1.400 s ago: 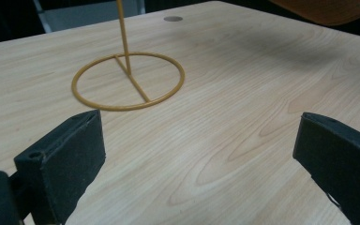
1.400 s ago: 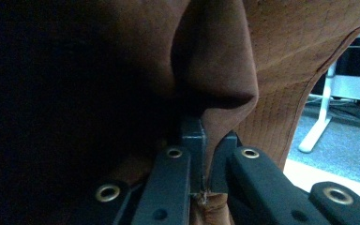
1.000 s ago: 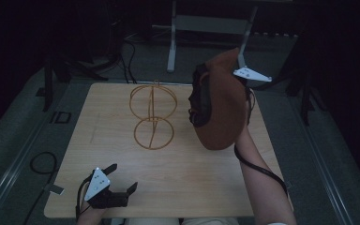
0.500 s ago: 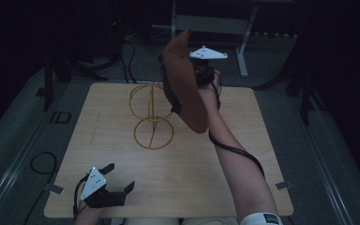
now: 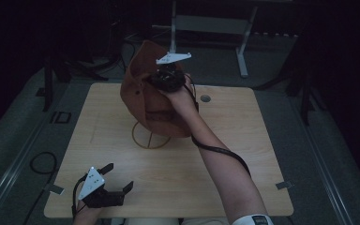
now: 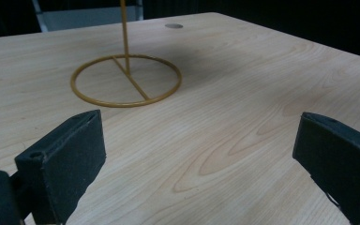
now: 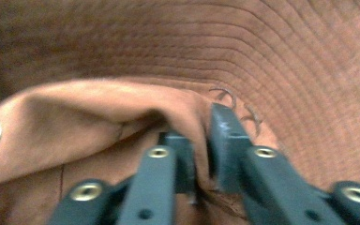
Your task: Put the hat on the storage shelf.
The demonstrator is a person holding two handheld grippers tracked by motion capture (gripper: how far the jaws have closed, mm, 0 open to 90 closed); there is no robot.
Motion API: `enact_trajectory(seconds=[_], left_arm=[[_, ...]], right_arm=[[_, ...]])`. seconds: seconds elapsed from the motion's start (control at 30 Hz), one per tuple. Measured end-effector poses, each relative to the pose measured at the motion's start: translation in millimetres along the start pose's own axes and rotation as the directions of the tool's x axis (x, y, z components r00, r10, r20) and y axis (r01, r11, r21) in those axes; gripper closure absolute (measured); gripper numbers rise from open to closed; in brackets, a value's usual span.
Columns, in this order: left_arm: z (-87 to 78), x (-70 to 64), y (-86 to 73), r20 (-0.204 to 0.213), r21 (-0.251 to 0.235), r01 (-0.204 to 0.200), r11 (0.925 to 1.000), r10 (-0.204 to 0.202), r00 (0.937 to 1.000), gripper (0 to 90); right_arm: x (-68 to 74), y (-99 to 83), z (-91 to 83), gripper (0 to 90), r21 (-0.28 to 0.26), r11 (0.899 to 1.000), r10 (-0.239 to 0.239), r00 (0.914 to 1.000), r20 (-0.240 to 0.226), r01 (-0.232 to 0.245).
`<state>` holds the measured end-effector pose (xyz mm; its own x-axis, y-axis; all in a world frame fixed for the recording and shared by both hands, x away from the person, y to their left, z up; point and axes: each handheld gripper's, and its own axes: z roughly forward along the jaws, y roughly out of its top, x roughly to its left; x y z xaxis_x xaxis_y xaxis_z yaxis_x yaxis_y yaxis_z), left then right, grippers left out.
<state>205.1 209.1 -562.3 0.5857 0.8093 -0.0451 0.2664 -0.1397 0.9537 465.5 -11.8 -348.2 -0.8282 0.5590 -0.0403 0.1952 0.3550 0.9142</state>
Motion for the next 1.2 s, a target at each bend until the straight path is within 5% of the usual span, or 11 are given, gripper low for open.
enact_trajectory(seconds=[0.23, 0.37, 0.5, 0.53, 0.73, 1.2], left_arm=[[1.4, -0.5, -1.1, 0.011, 0.005, 0.002, 1.0, -0.002, 0.9999, 3.7], [2.0, 0.2, -1.6, 0.015, 0.01, 0.007, 0.9999, -0.007, 0.9999, 3.8], [2.3, -0.2, -1.8, 0.016, 0.01, 0.006, 0.9999, -0.006, 0.9999, 3.8], [2.0, -0.3, -1.8, 0.015, 0.009, 0.006, 0.9999, -0.006, 0.9999, 3.7], [2.3, -0.4, -2.6, 0.019, 0.011, 0.01, 0.9999, -0.01, 0.9998, 3.7], [3.0, 0.0, -3.4, 0.013, 0.015, 0.013, 0.9998, -0.013, 0.9998, 3.7]], right_arm=[[1.7, -5.3, 8.0, 41.4, -0.01, 0.999, 0.05, 0.9952, -0.084, -0.051], [9.6, -4.9, 13.2, 28.9, -0.012, 1.0, 0.006, 0.9965, -0.083, -0.007], [19.8, -9.0, 26.6, 16.4, 0.023, 0.994, -0.108, 0.9941, -0.006, 0.108], [22.4, -11.8, 29.8, 14.9, 0.029, 0.989, -0.143, 0.9896, 0.017, 0.143], [22.3, -19.8, 33.2, 11.9, 0.006, 0.983, -0.185, 0.9826, 0.021, 0.185], [13.3, -25.9, 5.5, 13.2, -0.021, 0.981, -0.196, 0.98, -0.036, 0.195]])
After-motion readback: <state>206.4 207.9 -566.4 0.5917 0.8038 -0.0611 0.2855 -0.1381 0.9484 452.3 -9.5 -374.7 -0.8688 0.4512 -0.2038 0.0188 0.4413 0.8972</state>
